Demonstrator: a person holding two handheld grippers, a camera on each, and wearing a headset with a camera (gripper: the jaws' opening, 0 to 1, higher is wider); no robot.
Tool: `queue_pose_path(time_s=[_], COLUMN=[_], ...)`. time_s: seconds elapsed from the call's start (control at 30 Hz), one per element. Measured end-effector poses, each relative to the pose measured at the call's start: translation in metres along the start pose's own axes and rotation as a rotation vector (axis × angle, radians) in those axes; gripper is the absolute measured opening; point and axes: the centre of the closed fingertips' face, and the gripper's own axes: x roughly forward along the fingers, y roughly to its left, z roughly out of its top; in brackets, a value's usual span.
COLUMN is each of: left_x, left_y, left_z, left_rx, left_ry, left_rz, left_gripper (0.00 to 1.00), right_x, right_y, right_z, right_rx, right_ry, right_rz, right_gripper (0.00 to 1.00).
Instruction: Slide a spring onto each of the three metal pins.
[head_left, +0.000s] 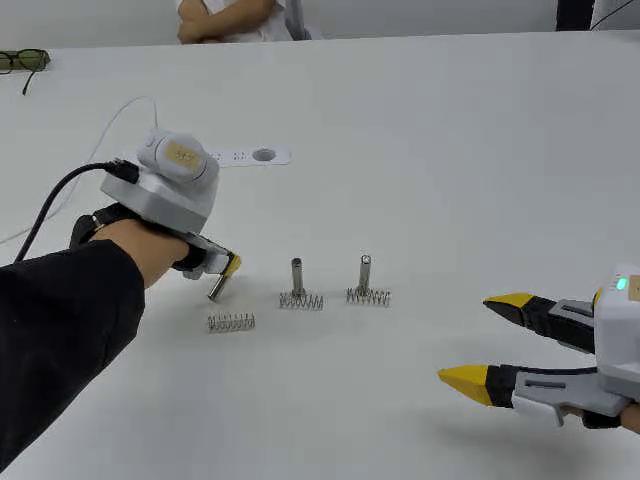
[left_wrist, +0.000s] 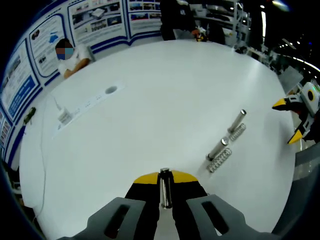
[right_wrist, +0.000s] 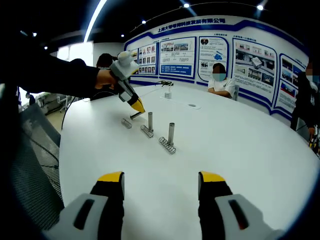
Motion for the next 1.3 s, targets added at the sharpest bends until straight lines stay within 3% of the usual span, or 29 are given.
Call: queue_pose_path(time_s=[0.47, 1.03, 1.3], left_x=[-0.017, -0.037, -0.043], left_y=[0.001, -0.008, -0.007], left_z=[-0.001, -0.015, -0.022], left_rx=[-0.026, -0.057, -0.091], left_ry=[-0.055, -0.129, -0.202], left_rz=[0.013, 0.032, 0.046], left_gripper=[0.06, 0.07, 0.07], right_x=[0.001, 0.002, 0.003], right_y=[0.004, 0.009, 0.011], right_z=[0.005, 0.011, 0.011], right_rx=[-0.015, -0.038, -0.043], right_ry=[0.000, -0.001, 0.000], right_rz=[0.012, 0.028, 0.035], right_gripper=[0.61, 0.61, 0.61])
